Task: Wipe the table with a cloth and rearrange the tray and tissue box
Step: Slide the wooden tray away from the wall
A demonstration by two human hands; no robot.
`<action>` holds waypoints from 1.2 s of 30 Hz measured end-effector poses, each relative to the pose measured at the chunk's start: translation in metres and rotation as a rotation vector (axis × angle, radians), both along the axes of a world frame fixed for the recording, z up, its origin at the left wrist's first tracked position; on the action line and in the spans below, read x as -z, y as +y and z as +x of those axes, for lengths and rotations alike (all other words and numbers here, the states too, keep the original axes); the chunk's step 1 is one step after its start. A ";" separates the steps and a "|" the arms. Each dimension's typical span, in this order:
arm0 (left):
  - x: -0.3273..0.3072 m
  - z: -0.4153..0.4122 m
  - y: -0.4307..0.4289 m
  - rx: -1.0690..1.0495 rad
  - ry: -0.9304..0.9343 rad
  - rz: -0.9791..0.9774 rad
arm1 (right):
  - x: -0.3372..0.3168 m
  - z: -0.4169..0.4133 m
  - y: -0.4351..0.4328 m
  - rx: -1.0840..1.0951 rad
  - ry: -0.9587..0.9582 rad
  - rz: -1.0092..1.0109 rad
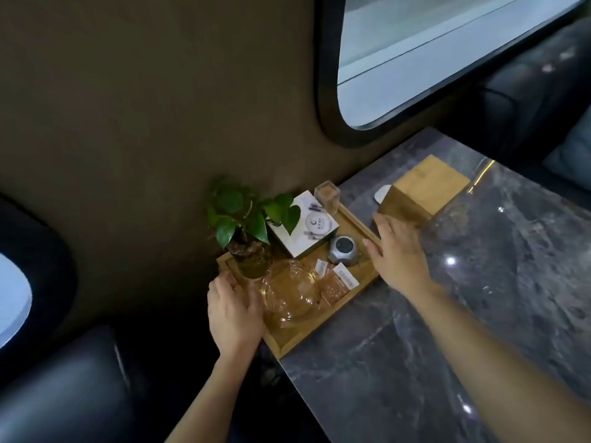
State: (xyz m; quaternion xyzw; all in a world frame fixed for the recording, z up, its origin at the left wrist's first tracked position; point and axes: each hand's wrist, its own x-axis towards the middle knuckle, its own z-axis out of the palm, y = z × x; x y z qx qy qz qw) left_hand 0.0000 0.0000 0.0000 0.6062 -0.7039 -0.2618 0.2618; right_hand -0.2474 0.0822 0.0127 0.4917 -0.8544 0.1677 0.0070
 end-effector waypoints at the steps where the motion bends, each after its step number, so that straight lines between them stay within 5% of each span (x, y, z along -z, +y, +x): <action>1: 0.004 0.001 -0.005 -0.024 -0.017 0.069 | 0.005 -0.002 -0.004 0.010 -0.018 0.003; 10: 0.029 0.002 -0.031 -0.119 -0.110 0.505 | 0.035 -0.019 -0.024 0.213 -0.192 0.169; 17: 0.028 0.003 -0.028 0.001 -0.180 0.286 | 0.044 -0.023 -0.041 0.257 -0.213 0.138; 36: 0.019 0.012 -0.030 0.094 -0.203 0.162 | 0.046 -0.011 -0.037 0.198 -0.033 0.006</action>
